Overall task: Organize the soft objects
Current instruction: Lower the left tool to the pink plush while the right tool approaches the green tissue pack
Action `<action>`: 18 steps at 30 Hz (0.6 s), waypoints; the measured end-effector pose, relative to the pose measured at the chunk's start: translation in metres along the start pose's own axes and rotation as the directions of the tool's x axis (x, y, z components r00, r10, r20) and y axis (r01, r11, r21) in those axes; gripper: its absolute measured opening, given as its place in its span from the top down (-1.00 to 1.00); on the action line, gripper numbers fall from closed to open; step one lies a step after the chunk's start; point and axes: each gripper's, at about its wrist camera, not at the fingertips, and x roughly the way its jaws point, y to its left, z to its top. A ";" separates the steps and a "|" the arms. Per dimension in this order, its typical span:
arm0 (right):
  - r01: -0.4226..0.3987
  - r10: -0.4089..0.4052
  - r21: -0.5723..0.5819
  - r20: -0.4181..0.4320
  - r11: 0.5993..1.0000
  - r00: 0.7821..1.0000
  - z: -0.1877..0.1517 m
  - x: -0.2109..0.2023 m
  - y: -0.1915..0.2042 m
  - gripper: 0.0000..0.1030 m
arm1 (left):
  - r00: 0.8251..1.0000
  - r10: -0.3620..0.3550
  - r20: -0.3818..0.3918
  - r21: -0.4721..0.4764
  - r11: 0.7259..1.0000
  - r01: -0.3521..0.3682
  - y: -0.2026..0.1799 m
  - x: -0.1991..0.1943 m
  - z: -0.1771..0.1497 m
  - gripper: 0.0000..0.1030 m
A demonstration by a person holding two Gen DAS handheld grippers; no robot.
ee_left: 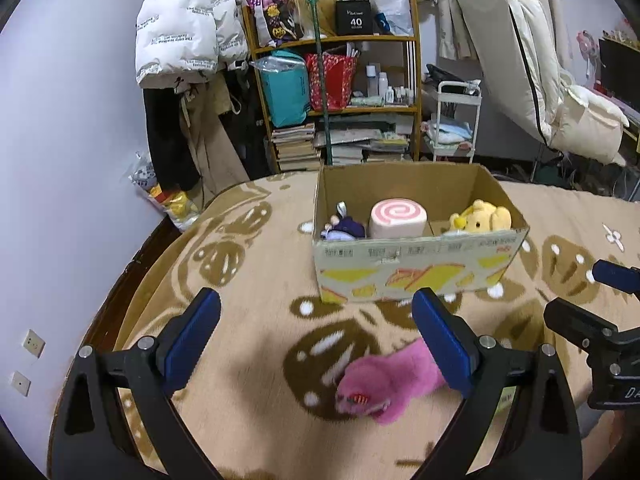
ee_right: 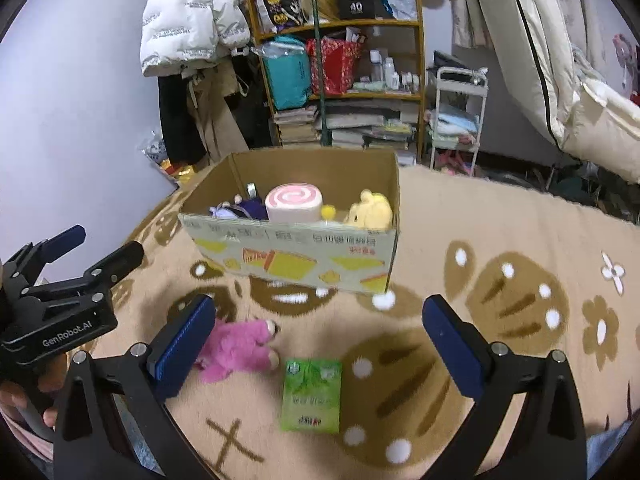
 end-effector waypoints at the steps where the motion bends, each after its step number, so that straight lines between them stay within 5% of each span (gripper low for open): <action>1: -0.001 0.001 0.003 -0.009 1.000 1.000 -0.003 0.000 0.000 -1.00 | 1.000 -0.001 -0.003 -0.003 1.000 0.001 0.001 -0.002 -0.002 -0.86; 18: 0.069 -0.069 0.001 -0.094 0.998 0.993 -0.018 0.011 0.002 -1.00 | 0.992 -0.061 -0.110 -0.035 0.998 0.058 0.005 0.016 -0.016 -0.86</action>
